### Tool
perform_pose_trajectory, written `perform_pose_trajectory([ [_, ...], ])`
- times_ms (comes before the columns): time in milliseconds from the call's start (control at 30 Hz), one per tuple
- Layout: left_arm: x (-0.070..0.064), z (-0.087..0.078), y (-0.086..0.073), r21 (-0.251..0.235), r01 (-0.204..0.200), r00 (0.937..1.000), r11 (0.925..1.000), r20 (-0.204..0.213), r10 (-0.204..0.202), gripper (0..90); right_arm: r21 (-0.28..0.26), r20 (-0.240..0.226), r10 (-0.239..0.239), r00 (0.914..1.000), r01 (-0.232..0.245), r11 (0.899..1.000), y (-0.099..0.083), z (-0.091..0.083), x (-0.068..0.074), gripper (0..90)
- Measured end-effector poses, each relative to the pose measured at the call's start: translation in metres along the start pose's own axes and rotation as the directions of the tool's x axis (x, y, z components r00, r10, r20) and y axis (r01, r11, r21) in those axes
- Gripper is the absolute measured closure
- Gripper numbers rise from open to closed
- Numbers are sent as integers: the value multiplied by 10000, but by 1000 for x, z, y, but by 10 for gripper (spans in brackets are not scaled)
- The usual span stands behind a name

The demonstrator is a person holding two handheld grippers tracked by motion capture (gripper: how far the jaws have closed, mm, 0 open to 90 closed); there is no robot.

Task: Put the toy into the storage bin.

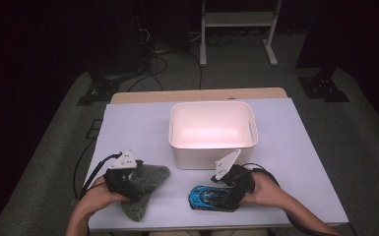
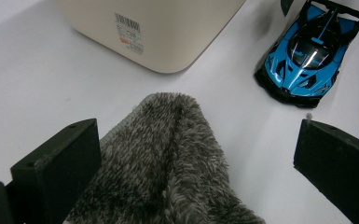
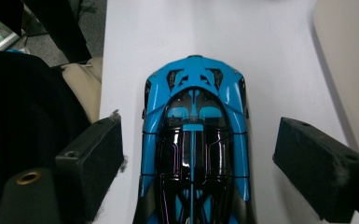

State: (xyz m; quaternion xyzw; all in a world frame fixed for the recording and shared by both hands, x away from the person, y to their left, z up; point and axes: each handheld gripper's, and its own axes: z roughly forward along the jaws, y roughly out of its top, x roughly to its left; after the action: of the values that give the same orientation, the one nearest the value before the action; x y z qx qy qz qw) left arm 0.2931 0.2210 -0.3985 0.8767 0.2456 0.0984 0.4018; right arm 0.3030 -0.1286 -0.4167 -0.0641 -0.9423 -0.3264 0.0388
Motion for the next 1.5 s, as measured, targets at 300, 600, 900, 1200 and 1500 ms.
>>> perform_pose_trajectory([
  [300,0,-1,0,-98,47,10000,9999,36,-46,2,364,177,-51,9998,44,9993,-4,16,0,144],
  [600,0,-1,0,-30,10,10000,10000,46,-9,3,571,238,-156,9996,142,9983,-8,25,1,144],
  [900,0,1,-1,-9,74,10000,10000,59,-74,2,687,487,-297,9984,264,9973,-10,31,6,133],
  [1200,0,0,-1,-29,72,10000,10000,63,-71,2,874,1010,-552,9933,464,9951,-10,34,13,129],
  [1500,0,1,-1,21,86,9999,10000,59,-86,3,766,995,-598,9932,523,9957,-11,33,12,135],
])
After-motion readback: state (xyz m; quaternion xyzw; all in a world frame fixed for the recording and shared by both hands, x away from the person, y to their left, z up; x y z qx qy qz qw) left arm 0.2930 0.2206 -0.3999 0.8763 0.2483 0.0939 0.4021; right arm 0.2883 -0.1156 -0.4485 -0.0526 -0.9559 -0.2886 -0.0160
